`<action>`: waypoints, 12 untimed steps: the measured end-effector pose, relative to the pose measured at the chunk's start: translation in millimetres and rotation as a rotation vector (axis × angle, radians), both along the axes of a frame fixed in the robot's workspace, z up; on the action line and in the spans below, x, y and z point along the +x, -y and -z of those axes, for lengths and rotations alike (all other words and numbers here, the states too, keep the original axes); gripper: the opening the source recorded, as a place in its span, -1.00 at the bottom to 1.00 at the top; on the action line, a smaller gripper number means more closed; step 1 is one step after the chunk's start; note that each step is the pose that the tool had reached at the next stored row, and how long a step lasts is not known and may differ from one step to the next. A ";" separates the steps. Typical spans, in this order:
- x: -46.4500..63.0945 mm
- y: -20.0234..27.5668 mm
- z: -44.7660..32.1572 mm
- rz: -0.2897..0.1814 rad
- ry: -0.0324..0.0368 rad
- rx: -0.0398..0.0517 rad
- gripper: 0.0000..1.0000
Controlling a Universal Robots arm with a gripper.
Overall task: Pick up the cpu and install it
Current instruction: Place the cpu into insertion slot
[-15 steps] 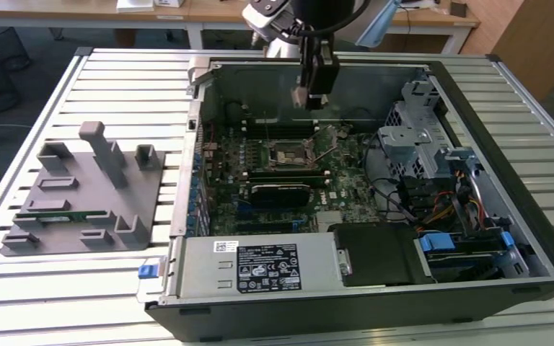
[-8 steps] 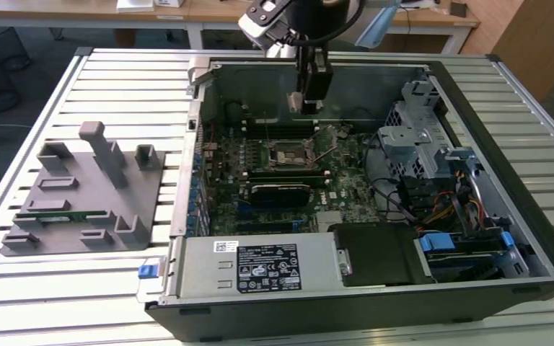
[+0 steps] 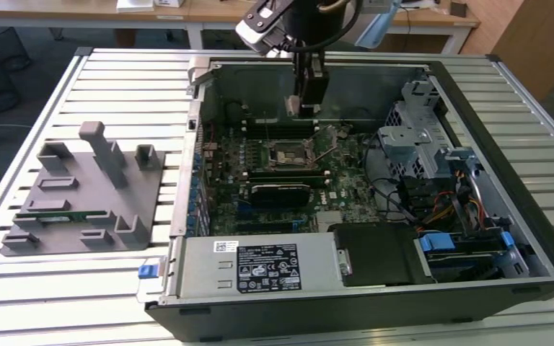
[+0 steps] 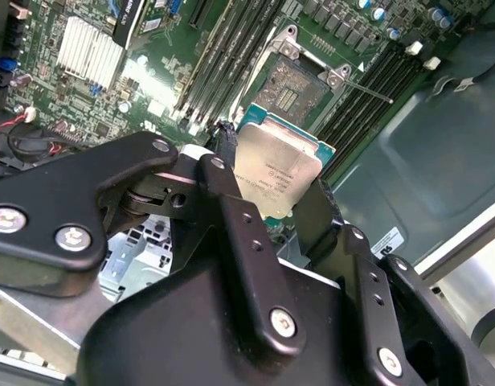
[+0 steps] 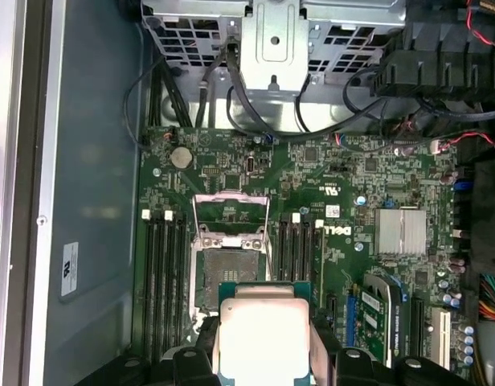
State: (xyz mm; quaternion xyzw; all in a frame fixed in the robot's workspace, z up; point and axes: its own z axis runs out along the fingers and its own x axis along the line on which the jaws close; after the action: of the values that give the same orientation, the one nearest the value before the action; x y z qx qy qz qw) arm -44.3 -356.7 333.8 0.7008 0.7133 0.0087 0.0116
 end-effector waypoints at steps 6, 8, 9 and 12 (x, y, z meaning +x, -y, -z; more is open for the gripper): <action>-0.1 0.0 1.8 0.000 -0.0001 0.0000 0.06; -0.1 0.0 2.6 0.000 0.0001 0.0001 0.06; -0.1 0.0 3.0 0.000 0.0000 0.0001 0.06; -0.6 0.0 5.0 0.000 0.0000 0.0000 0.06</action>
State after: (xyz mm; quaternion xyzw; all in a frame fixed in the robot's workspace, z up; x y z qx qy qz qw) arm -44.9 -356.7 328.8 0.7008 0.7132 0.0087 0.0116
